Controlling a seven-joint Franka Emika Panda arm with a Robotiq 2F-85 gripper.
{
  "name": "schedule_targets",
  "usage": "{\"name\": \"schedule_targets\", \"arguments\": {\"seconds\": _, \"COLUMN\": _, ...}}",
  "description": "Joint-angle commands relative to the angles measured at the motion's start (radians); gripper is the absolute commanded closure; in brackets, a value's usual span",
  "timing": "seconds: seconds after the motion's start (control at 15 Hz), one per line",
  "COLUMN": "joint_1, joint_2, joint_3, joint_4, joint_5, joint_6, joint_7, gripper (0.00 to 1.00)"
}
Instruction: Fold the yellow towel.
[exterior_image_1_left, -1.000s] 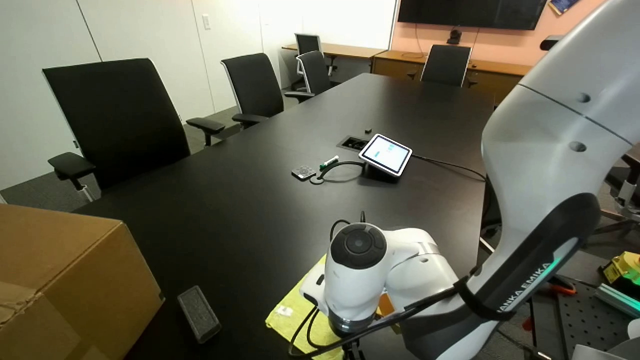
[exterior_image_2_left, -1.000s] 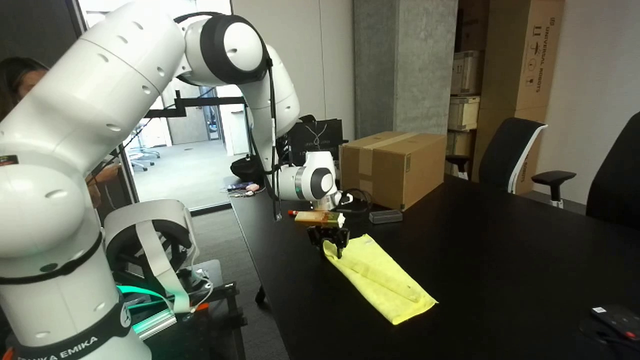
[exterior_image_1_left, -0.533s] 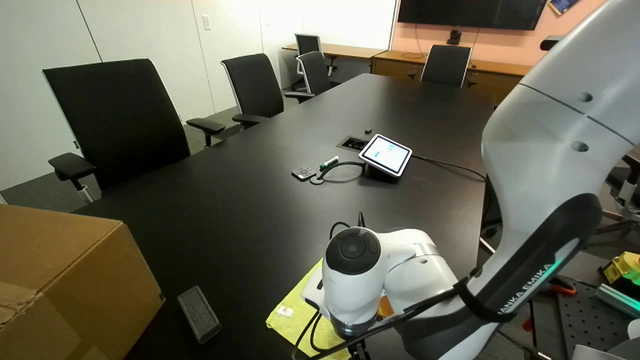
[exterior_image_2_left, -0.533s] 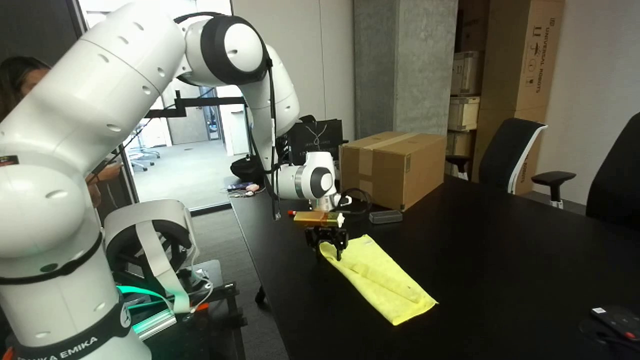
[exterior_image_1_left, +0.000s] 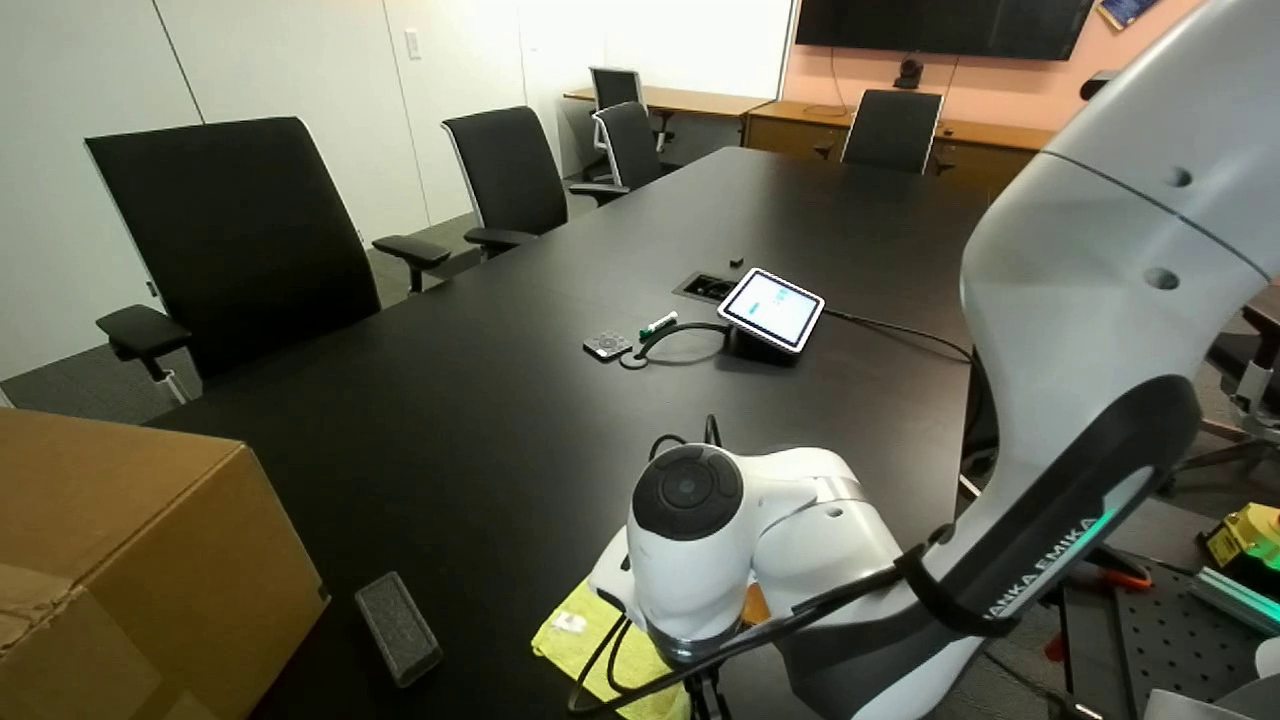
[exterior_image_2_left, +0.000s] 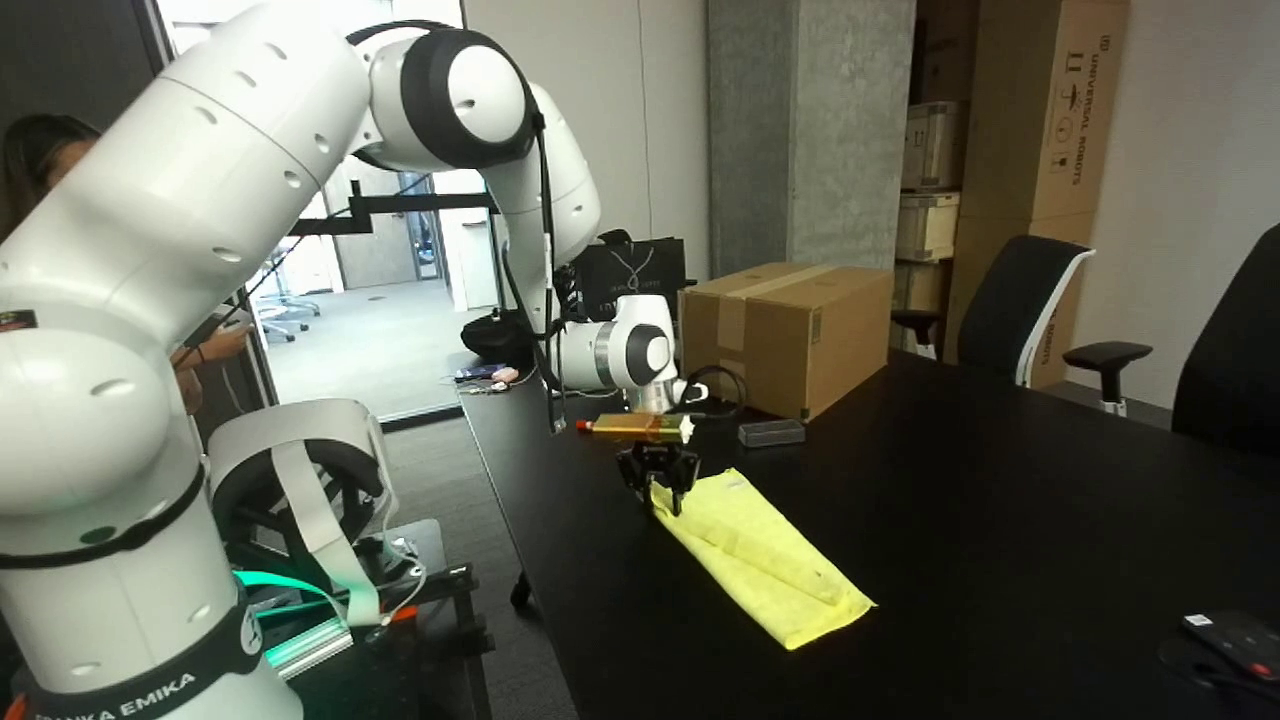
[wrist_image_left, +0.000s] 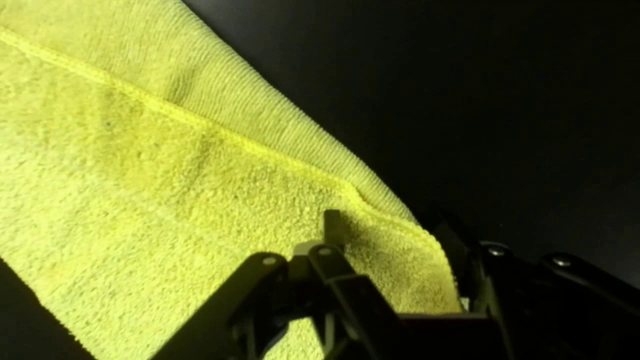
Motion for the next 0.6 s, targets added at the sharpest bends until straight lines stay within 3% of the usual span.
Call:
{"name": "schedule_targets", "arguments": {"seconds": 0.0, "joint_1": -0.010, "joint_2": -0.003, "joint_3": 0.008, "joint_4": 0.032, "joint_5": -0.019, "joint_6": -0.034, "joint_7": -0.003, "gripper": 0.49}}
{"name": "schedule_targets", "arguments": {"seconds": 0.4, "joint_1": -0.011, "joint_2": -0.009, "joint_3": 0.012, "joint_4": 0.037, "joint_5": -0.019, "joint_6": -0.058, "joint_7": -0.007, "gripper": 0.48}}
{"name": "schedule_targets", "arguments": {"seconds": 0.53, "joint_1": -0.014, "joint_2": -0.011, "joint_3": 0.019, "joint_4": 0.037, "joint_5": -0.017, "joint_6": -0.084, "joint_7": -0.018, "gripper": 0.43}}
